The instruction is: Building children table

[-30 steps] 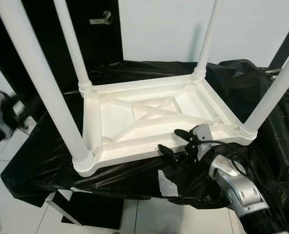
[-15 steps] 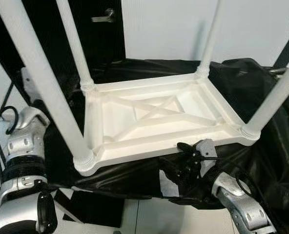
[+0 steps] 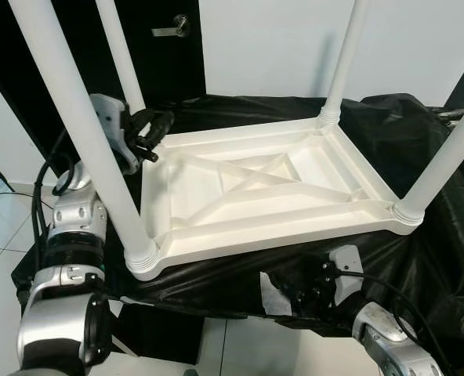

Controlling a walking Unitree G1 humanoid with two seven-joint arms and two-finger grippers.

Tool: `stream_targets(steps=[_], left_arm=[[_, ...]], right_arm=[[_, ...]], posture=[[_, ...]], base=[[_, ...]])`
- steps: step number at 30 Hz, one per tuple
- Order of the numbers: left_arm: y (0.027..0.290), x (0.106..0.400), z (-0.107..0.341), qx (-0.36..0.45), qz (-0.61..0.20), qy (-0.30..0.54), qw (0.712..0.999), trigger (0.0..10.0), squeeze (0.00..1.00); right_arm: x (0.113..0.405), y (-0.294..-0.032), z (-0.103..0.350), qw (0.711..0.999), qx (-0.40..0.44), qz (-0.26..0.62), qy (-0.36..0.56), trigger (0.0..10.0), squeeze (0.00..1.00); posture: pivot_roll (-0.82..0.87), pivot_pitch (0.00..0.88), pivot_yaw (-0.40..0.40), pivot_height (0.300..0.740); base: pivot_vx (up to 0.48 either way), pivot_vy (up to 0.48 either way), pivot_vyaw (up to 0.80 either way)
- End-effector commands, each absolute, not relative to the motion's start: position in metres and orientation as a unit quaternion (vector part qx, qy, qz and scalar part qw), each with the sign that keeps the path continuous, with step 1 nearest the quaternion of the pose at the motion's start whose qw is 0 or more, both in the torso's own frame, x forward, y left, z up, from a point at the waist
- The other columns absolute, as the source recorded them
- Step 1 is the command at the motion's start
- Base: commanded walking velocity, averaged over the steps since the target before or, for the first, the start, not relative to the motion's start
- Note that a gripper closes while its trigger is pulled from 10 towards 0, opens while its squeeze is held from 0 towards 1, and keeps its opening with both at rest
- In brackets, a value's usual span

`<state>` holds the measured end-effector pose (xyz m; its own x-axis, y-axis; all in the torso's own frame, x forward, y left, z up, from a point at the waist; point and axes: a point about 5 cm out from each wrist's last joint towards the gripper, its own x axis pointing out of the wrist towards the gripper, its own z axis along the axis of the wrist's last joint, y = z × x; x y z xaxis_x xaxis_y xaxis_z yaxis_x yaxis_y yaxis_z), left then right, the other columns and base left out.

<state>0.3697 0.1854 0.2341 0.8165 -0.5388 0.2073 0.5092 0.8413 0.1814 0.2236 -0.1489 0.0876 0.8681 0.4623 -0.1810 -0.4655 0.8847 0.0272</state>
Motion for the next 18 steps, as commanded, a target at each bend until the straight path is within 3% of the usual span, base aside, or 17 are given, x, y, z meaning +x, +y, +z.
stream_targets(steps=[1, 6, 8, 18], left_arm=[[0.164, 0.363, 0.228, 0.081, -0.366, -0.119, 0.919, 10.0, 0.00], [0.148, 0.350, 0.222, 0.095, -0.421, -0.119, 0.894, 10.0, 0.00], [0.141, 0.335, 0.214, 0.106, -0.466, -0.109, 0.871, 10.0, 0.00], [0.145, 0.320, 0.207, 0.103, -0.477, -0.095, 0.868, 10.0, 0.00]], right_arm=[[0.229, -0.153, 0.086, 0.971, -0.001, 0.215, 0.100, 10.0, 0.00], [0.242, -0.155, 0.089, 0.980, 0.003, 0.177, 0.090, 10.0, 0.00], [0.247, -0.156, 0.094, 0.985, -0.014, 0.156, 0.076, 10.0, 0.00], [0.252, -0.163, 0.095, 0.993, -0.019, 0.096, 0.069, 10.0, 0.00]], posture=[[-0.04, 0.000, 0.037, 0.740], [-0.04, 0.000, 0.036, 0.740], [-0.03, 0.000, 0.019, 0.740], [-0.02, 0.000, 0.006, 0.740]], base=[[0.000, 0.000, 0.00], [0.000, 0.000, 0.00], [0.000, 0.000, 0.00], [0.000, 0.000, 0.00]])
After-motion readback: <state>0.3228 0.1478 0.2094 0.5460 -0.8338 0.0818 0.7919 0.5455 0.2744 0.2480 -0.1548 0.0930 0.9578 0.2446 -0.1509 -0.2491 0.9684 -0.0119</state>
